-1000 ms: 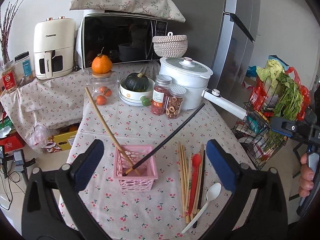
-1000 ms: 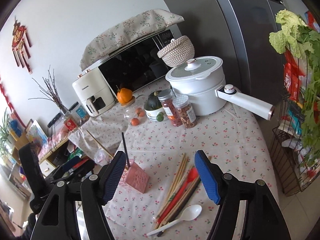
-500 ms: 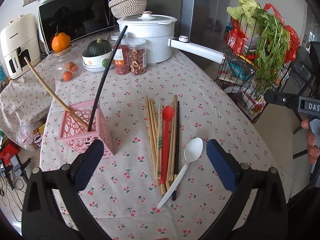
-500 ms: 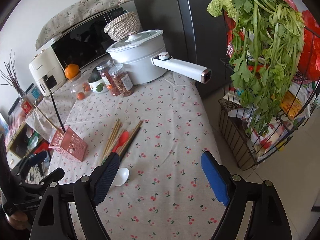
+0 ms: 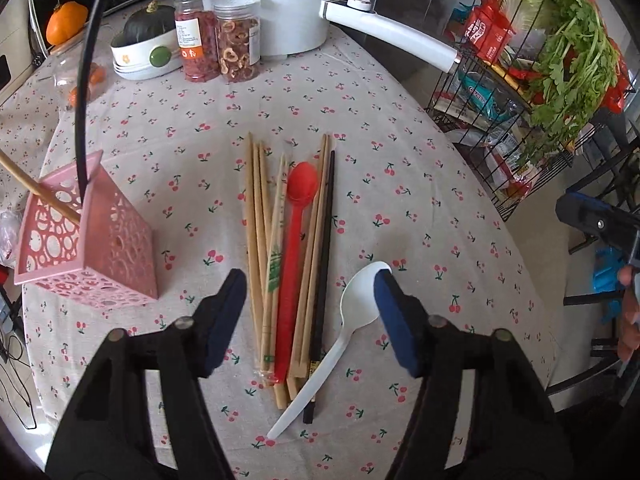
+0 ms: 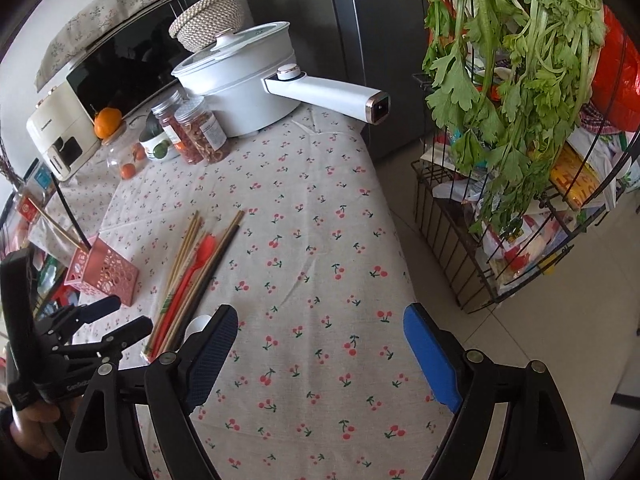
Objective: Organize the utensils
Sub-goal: 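Lower the left tool onto the bundle and grasp another wooden chopstick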
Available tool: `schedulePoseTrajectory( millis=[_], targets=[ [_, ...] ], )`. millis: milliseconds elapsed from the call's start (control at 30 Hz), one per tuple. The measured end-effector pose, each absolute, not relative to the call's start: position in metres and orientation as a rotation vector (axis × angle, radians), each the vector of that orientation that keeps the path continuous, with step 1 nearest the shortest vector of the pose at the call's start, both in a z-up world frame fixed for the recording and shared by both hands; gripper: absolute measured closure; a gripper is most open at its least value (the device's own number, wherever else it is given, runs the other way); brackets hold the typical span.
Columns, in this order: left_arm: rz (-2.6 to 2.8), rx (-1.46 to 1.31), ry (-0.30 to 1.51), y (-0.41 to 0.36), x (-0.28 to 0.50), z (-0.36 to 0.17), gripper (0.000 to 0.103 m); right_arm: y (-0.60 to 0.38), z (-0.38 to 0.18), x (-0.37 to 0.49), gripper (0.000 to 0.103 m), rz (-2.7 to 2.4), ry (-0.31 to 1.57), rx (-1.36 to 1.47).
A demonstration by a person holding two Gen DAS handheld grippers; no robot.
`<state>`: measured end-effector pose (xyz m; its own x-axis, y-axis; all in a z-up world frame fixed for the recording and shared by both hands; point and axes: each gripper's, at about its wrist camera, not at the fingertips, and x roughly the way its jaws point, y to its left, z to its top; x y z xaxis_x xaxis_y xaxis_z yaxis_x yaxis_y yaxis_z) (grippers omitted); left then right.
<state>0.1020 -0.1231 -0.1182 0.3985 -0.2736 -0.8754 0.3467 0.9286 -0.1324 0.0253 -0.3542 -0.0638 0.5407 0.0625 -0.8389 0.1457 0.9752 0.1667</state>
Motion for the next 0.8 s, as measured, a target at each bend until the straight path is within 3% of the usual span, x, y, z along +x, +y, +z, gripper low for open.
schedulePoseTrajectory(
  millis=[33, 233, 433, 800],
  targets=[
    [-0.372, 0.077, 1.097, -0.127, 0.107, -0.122, 0.067, -0.355, -0.065, 0.026, 0.017, -0.050, 1.007, 0.232],
    [-0.251, 0.105, 1.062, -0.149, 0.140, -0.136, 0.084, -0.364, -0.069, 0.028, 0.017, -0.063, 1.017, 0.244],
    [-0.122, 0.139, 1.053, -0.149, 0.172, -0.145, 0.093, -0.372, -0.073, 0.027, 0.017, -0.068, 1.025, 0.255],
    [-0.067, 0.107, 1.127, -0.138, 0.194, -0.164, 0.096, -0.370, -0.068, 0.032, 0.017, -0.047, 1.010, 0.244]
  ],
)
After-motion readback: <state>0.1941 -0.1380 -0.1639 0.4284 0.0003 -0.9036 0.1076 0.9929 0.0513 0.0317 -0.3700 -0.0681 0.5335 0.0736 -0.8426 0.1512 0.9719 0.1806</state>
